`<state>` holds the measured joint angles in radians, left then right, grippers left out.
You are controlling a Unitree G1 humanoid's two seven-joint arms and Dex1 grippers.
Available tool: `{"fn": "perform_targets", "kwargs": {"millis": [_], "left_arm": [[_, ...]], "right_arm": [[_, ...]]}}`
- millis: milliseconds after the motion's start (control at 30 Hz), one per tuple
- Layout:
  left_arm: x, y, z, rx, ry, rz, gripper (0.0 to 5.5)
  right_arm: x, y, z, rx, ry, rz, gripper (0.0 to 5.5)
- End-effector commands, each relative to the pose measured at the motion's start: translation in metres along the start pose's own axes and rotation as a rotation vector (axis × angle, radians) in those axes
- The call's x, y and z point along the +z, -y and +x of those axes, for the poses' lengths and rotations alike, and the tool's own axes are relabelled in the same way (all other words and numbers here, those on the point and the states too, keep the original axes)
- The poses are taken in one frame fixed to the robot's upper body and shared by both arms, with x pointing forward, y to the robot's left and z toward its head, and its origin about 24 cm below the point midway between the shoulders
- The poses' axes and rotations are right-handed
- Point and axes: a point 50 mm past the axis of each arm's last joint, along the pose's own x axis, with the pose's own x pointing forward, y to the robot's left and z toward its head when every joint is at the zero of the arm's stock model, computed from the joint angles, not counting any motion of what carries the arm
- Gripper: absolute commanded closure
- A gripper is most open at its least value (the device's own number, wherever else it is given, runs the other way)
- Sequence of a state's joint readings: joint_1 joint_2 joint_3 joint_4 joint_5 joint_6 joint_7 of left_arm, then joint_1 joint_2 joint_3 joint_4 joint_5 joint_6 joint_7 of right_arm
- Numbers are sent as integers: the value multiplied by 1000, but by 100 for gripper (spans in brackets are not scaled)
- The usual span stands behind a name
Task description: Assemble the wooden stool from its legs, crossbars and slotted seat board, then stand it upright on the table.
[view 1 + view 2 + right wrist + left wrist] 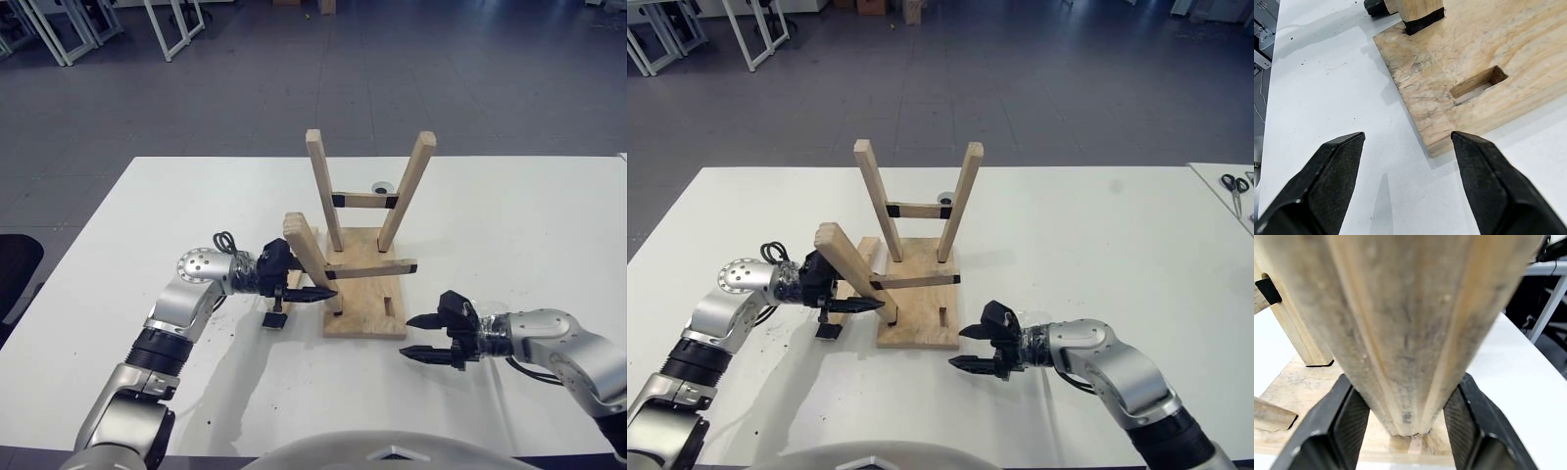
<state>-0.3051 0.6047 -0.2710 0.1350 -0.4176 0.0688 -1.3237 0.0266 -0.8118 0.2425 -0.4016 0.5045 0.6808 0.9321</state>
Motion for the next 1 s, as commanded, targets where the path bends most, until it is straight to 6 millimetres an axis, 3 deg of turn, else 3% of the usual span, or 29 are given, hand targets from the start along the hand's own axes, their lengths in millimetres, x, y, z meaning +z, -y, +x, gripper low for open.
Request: {"fn": "perform_targets", "kwargs": {"millis": [33, 233, 367, 533, 633, 733, 833, 1000], "left_arm": [[-67, 34, 1, 8, -352, -199, 346], [-117, 76, 9, -26, -566, -194, 346], [-126, 78, 11, -35, -630, -127, 346], [-123, 62, 19, 1, -635, -92, 346], [-120, 55, 23, -2, -641, -64, 346], [-122, 56, 25, -14, -663, -39, 346], [-122, 55, 26, -13, -675, -26, 346], [-107, 39, 35, 45, -609, -5, 346]], "right_arm": [[1, 5, -2, -54, 8, -6, 223], [2, 10, -3, -89, 18, 0, 223], [13, 28, -20, -219, 52, -10, 223], [75, 61, -73, -505, 211, -117, 223], [118, 70, -90, -643, 387, -174, 223], [163, 63, -101, -679, 644, -226, 223], [198, 40, -101, -552, 827, -290, 223], [227, -7, -63, -210, 891, -355, 223]]}}
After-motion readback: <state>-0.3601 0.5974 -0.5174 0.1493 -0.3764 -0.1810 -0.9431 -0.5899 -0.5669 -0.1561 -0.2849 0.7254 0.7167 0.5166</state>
